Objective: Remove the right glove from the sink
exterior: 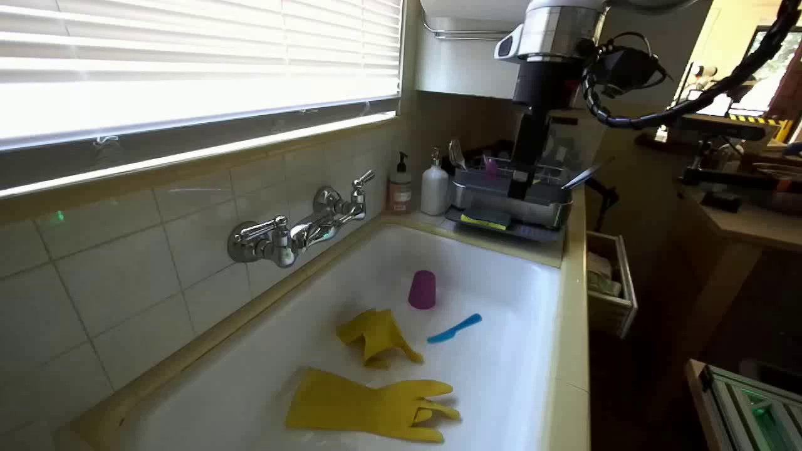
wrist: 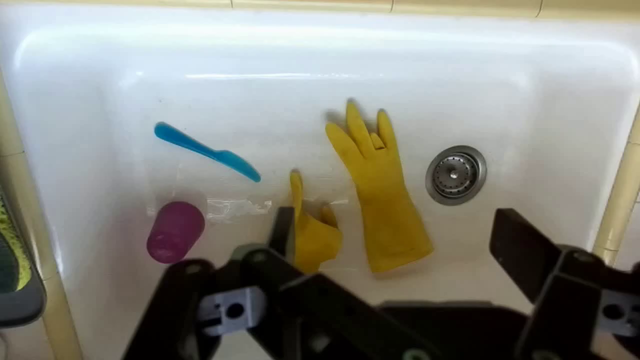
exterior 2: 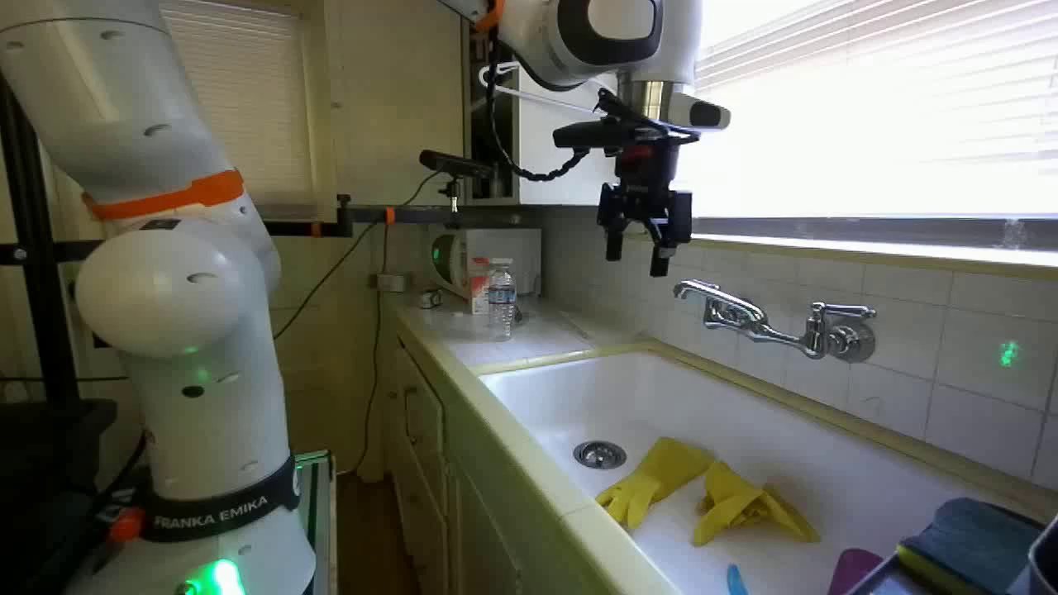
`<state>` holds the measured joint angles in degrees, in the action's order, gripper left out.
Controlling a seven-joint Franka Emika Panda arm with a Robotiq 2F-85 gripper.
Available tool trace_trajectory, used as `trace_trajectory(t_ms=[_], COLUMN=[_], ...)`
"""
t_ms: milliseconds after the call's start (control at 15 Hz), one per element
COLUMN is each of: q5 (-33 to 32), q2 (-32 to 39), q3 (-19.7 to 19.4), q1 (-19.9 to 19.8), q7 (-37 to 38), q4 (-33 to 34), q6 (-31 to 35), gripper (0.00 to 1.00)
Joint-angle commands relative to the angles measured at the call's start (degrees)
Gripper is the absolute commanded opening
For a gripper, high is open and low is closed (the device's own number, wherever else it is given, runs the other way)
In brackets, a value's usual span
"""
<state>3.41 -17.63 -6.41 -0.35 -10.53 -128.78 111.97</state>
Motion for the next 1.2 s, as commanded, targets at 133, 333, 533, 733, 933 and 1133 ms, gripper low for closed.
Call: trace_trajectory(t_ms=[133,333,533,733,933,1133], q5=[0.2,0.2,-0.3,0.5,1.7,5.0], q2=[0.0,0.0,5.4,10.5,16.6,22.6], q3=[0.5,0.5,0.6,0.1,0.3,0.9], q1=[-0.6,-0.6,-1.7,-2.0,-2.2,-2.3], q7=[-0.1,-0.1,3.7,2.6,1.0,-0.5], q4=[0.1,0.1,0.3,0.0,1.3,2.7], q6=[-0.2,-0.2,5.8,13.1,18.3,25.9], gripper=[1.00,1.00,1.00,1.00,1.00,1.00])
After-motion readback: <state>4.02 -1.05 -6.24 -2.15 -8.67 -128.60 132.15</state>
